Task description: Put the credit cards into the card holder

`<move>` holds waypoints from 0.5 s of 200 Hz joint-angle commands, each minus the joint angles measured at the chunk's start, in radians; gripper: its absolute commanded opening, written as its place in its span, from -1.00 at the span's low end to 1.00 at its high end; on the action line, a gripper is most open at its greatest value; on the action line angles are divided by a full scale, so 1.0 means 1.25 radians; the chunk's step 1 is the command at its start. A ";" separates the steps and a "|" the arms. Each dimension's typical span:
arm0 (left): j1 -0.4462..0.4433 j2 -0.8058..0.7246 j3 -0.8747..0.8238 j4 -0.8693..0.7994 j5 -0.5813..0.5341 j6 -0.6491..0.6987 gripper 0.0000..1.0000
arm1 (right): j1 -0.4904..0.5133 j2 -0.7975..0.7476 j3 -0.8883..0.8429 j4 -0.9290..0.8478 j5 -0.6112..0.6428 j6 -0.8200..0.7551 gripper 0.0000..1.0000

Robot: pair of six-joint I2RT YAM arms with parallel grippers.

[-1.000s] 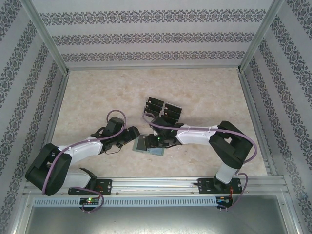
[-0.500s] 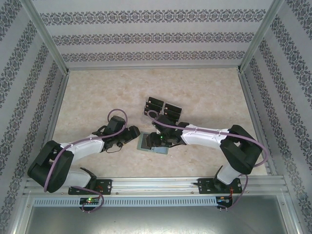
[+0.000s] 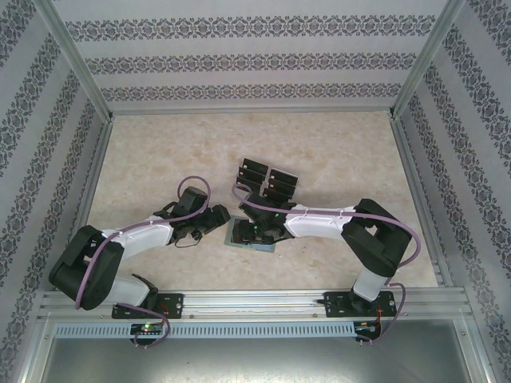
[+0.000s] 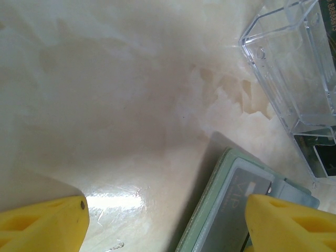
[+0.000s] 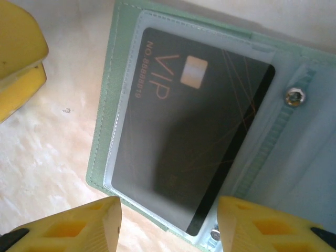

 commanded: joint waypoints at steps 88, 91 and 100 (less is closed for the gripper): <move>-0.017 0.066 -0.002 0.168 0.050 -0.011 0.59 | 0.008 0.012 0.032 0.002 0.017 0.001 0.03; -0.016 0.066 -0.001 0.168 0.050 -0.010 0.59 | 0.008 0.007 0.028 0.001 0.018 0.001 0.03; -0.016 0.067 -0.001 0.169 0.050 -0.011 0.59 | 0.007 -0.006 0.019 0.000 0.024 0.002 0.03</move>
